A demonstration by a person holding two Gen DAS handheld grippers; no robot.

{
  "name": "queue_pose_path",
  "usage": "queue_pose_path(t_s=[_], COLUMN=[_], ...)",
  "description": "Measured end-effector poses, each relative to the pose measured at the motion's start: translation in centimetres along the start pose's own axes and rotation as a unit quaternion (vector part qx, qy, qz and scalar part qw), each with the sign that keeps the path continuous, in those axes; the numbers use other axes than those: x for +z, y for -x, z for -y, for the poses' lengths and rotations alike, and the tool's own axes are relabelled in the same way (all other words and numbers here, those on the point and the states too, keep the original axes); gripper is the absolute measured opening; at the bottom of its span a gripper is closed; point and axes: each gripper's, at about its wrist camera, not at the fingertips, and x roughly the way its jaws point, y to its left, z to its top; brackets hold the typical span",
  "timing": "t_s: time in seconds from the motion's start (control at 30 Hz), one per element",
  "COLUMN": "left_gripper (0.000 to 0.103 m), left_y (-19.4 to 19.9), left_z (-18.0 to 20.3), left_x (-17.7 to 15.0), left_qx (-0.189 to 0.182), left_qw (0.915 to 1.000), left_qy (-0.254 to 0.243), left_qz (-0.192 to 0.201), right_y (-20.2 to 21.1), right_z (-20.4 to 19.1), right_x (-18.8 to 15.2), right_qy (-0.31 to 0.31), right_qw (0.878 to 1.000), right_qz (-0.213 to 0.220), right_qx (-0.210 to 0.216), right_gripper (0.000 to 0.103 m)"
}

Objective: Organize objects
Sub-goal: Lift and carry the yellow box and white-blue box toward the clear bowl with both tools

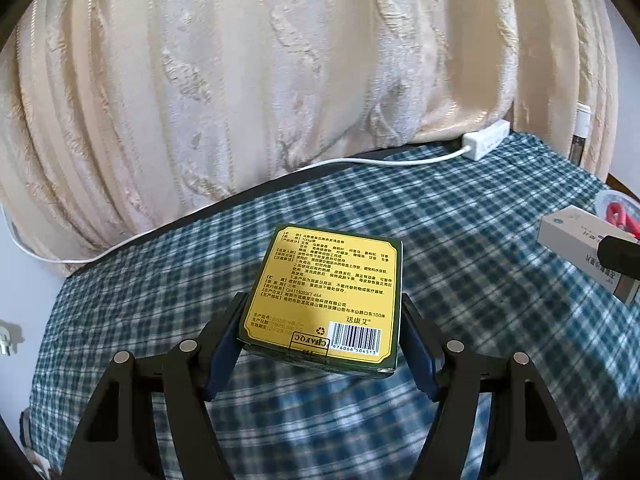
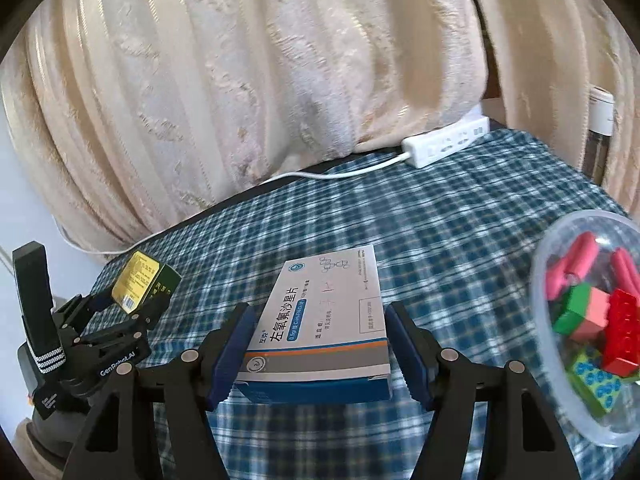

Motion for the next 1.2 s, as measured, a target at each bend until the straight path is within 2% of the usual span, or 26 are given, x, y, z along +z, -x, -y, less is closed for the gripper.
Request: queue_pose_path(t_s=[0.27,0.6,0.97,1.2], left_gripper=[0.072,0.072,0.072,0.072], left_y=[0.1,0.3,1.4,2.0], left_z=[5.2,10.5,15.7,18.7], left_x=[1.6,3.6,5.9,7.1], left_qx=[-0.047,-0.091,-0.145,-0.175], left_qw=[0.9989,0.9957,0.9888,0.9835], left_qy=[-0.007,-0.019,-0.03,-0.037], left_qz=[0.0,0.003,0.02,0.028], right_y=[3.0,6.5,8.5,8.7], right_z=[4.8,12.0,17.9,21.1], right_x=[0.7,1.7,1.9,2.0], right_qy=[-0.027,-0.064,-0.08,-0.098], right_qw=[0.999,0.991,0.983,0.98], right_qz=[0.034,0.071,0.082,0.079], right_qx=[-0.031,-0.09,-0.144,-0.155], right_gripper=[0.071,0.071,0.071,0.071])
